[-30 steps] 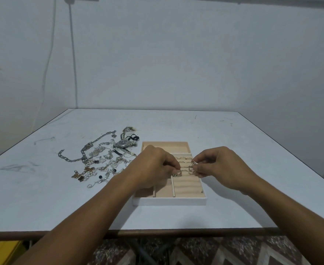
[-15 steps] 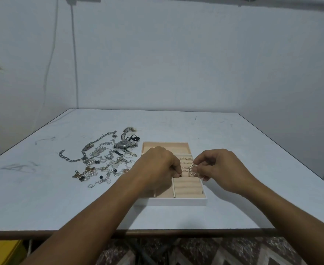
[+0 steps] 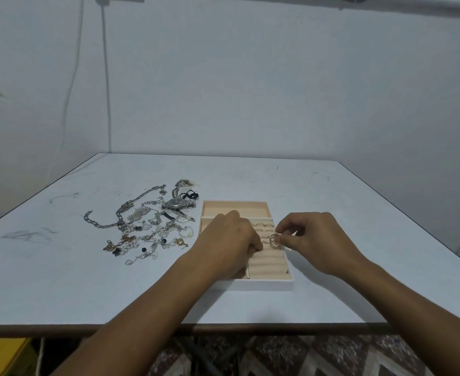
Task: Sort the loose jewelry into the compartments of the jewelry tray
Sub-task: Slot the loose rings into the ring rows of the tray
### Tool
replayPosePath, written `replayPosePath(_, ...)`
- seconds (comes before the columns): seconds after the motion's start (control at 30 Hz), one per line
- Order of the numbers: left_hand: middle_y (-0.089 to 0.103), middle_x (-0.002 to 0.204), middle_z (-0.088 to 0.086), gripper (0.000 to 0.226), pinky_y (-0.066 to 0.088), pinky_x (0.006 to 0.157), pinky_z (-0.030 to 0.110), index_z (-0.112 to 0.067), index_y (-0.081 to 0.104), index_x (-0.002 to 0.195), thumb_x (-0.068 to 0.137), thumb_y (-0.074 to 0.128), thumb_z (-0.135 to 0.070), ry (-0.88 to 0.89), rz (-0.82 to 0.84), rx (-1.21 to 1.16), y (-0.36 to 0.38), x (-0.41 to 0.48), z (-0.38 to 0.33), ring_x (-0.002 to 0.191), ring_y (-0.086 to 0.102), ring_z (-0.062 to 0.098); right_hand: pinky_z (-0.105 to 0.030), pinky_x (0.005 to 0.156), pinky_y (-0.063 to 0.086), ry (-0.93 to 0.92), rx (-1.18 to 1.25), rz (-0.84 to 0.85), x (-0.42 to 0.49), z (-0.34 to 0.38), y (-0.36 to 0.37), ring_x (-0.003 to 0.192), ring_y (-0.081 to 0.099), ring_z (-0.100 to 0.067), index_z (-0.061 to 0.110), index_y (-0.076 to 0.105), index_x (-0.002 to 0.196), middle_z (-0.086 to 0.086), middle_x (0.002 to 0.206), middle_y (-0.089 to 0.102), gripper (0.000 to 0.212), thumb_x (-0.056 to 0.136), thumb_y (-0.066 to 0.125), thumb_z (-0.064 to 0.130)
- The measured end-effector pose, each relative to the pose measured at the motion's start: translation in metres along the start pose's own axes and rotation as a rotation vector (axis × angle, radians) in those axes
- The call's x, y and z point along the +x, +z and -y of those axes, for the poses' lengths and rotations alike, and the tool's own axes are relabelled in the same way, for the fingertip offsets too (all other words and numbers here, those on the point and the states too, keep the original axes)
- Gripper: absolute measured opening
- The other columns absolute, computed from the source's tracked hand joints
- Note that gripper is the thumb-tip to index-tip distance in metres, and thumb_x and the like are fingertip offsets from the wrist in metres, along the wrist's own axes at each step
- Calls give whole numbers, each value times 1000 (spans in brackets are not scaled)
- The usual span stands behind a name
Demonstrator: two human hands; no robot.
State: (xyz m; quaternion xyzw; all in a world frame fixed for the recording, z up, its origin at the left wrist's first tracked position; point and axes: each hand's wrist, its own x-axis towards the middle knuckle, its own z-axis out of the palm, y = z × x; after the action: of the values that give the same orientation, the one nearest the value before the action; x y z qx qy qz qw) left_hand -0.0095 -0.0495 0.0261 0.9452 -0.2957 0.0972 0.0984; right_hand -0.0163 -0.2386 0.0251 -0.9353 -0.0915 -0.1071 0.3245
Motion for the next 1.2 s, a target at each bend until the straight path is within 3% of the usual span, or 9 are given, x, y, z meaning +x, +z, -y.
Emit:
replayPosePath(0.13,66,117,-4,29,40,86,35,-34,67,117,96,50,-25,12,-7,-3,3,-3,4,105,48,23,-17,54,38,-50,-58,-13,-3,0,1,56,53,-4,28,73,81,17,69,66,3,81,75,26)
replayPosePath(0.3,65,116,-6,26,41,91,37,-29,68,116,94,55,-30,-34,-83,-136,7,-9,12,105,50,19,-15,53,33,-95,-126,13,-4,-2,3,59,54,5,28,72,85,21,69,62,2,84,72,28)
replayPosePath(0.43,64,117,-7,25,39,93,29,-28,68,114,93,56,-32,-83,-124,-199,2,-11,17,110,52,14,-19,58,40,-116,-166,8,-5,-1,6,59,55,-1,28,71,95,21,73,62,10,85,71,29)
replayPosePath(0.67,64,116,-8,28,43,88,27,-29,67,116,90,58,-29,-115,-149,-232,-1,-14,23,103,57,12,-20,64,47,-134,-193,39,-7,0,5,71,59,-6,26,73,95,14,91,70,9,88,68,28)
replayPosePath(0.97,63,114,-10,27,44,93,37,-31,65,117,91,58,-35,-129,-150,-217,-1,-12,26,103,58,12,-21,68,48,-124,-254,51,-13,4,4,76,59,-5,29,75,99,13,93,70,15,88,64,32)
replayPosePath(1.2,63,116,-10,27,44,93,35,-30,66,117,92,56,-35,-122,-153,-213,0,-11,23,105,57,12,-16,67,39,-155,-294,57,-12,1,5,70,49,2,29,75,106,13,102,68,21,91,60,32)
